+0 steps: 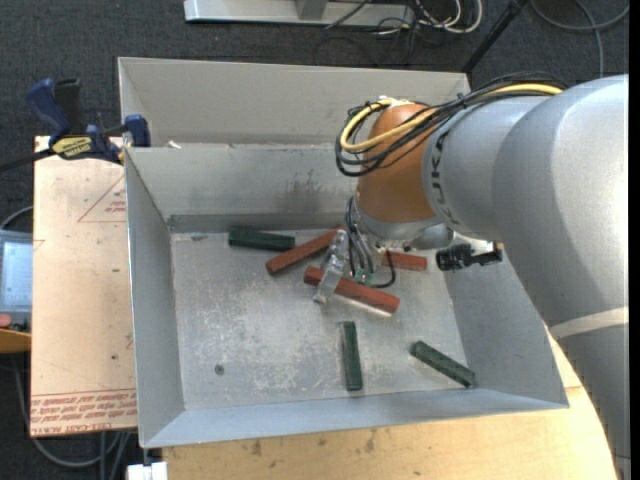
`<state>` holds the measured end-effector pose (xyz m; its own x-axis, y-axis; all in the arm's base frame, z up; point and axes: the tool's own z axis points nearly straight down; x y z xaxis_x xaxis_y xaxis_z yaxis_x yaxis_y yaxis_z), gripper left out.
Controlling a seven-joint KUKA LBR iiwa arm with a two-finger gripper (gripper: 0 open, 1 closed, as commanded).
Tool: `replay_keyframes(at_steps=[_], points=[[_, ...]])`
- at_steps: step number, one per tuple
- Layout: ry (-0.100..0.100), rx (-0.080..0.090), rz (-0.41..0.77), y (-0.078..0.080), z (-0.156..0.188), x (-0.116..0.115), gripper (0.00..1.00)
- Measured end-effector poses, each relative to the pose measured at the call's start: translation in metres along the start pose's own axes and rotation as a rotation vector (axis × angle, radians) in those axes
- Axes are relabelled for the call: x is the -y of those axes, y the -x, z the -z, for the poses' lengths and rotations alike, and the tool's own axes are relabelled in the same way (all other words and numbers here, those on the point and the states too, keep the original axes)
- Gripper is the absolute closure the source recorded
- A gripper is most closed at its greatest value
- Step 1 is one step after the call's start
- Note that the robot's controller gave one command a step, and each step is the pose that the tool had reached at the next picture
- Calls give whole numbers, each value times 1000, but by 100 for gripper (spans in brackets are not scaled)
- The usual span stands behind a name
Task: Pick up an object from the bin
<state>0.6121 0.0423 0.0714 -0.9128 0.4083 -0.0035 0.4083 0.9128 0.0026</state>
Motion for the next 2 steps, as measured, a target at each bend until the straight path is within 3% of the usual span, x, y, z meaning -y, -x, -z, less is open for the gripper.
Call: replay_keyframes(at_steps=[1,2], points=[[1,-4,15,-53,36,-35,100],[4,8,-10,-12,137,-54,100]])
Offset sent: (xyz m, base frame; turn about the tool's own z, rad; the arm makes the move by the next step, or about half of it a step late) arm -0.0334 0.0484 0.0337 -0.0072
